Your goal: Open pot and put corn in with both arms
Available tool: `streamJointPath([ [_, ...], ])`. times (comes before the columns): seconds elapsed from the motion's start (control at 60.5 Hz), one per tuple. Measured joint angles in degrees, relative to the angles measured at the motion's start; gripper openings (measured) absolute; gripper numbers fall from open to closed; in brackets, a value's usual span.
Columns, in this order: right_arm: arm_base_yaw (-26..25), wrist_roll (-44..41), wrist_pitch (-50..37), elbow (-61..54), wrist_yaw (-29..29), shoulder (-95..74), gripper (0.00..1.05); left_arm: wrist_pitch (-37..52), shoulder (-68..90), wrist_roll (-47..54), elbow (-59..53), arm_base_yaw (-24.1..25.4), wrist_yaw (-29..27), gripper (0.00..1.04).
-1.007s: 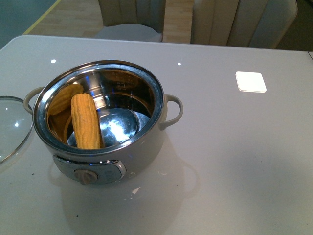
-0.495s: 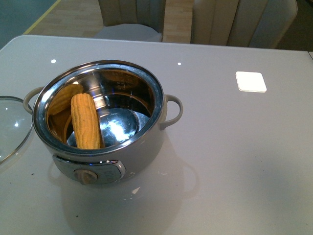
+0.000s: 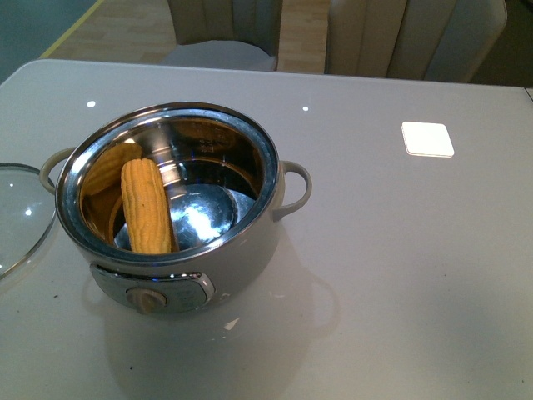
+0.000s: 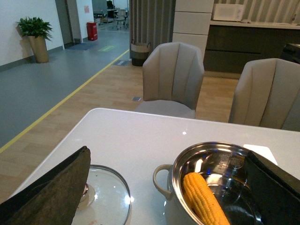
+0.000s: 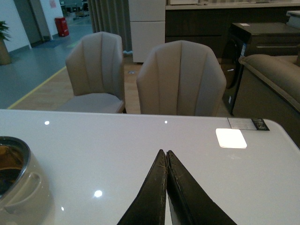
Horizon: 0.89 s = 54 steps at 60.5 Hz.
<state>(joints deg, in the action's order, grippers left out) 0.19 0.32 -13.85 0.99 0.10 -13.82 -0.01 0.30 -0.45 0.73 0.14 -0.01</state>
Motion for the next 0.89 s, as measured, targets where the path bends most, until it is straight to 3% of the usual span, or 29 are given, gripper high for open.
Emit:
streamJointPath([
  [0.231, 0.00, 0.00, 3.61, 0.00, 0.00, 3.61, 0.02, 0.00, 0.00, 0.00, -0.02, 0.00, 0.00, 0.98],
  [0.347, 0.00, 0.00, 13.05, 0.00, 0.00, 11.58, 0.02, 0.00, 0.00, 0.00, 0.00, 0.00, -0.02, 0.98],
  [0.595, 0.00, 0.00, 13.73, 0.02, 0.02, 13.42, 0.02, 0.00, 0.00, 0.00, -0.02, 0.00, 0.00, 0.98],
  [0.892, 0.00, -0.07, 13.75, 0.00, 0.02, 13.46, 0.54, 0.00, 0.00, 0.00, 0.00, 0.00, 0.00, 0.98],
])
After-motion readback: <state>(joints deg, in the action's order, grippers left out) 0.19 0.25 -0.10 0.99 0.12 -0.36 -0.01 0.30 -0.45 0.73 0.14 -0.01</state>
